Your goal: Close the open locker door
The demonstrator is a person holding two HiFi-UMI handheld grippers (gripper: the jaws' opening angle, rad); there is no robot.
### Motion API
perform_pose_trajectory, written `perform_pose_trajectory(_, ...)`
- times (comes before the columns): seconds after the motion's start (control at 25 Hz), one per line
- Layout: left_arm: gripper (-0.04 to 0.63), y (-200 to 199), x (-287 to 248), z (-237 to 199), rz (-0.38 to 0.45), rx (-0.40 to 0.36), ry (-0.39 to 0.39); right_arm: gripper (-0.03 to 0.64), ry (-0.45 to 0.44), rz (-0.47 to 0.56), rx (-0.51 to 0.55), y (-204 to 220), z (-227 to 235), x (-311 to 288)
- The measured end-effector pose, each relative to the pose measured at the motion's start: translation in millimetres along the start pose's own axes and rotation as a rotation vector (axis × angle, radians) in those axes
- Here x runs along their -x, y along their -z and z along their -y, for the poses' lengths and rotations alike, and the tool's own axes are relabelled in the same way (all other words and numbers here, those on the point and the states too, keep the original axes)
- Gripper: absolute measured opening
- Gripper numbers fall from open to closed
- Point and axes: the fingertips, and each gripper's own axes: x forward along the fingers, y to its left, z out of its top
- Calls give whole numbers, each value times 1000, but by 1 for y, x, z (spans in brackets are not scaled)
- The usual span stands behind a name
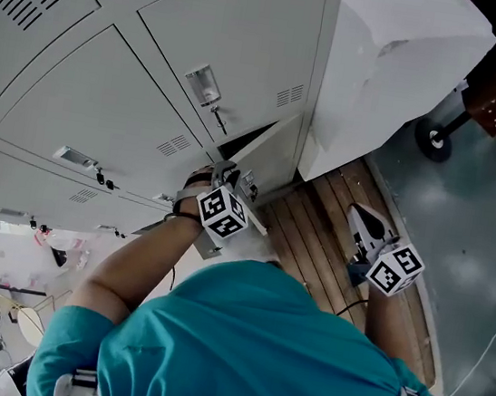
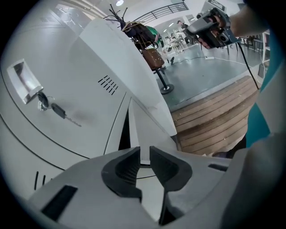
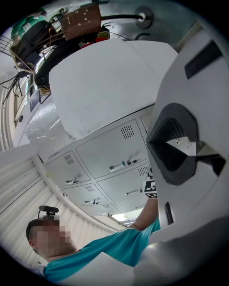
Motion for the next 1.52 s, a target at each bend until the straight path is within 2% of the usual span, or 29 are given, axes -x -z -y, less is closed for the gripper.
perform_pose_trajectory(0.16, 72, 4, -17, 15, -37, -40, 30, -2, 6, -2, -2, 2, 0, 5)
perform_pose_trajectory(0.48, 72, 21, -50, 4, -125, 18, 16, -2, 41, -5, -11, 5, 7, 22)
perform_pose_trajectory(0.92, 72, 19, -78, -17, -139, 233, -57, -2, 70, -18, -29, 9, 19, 36)
perform_pose_trajectory(1.04, 72, 24, -85, -26, -157, 215, -95, -2, 76, -20, -32, 8, 23, 39)
perform_pose_trajectory(1.16, 31, 26, -90, -27, -169, 183, -110, -2, 84, -20, -35, 7, 27, 42)
perform_pose_trajectory(1.24, 6, 28, -96, -25, -179, 193, -110, -2, 87, -19, -36, 6, 30, 43)
perform_pose_trajectory(1.52, 6, 28, -101, -23, -197, 202, -119, -2, 85, -17, -33, -2, 39, 44)
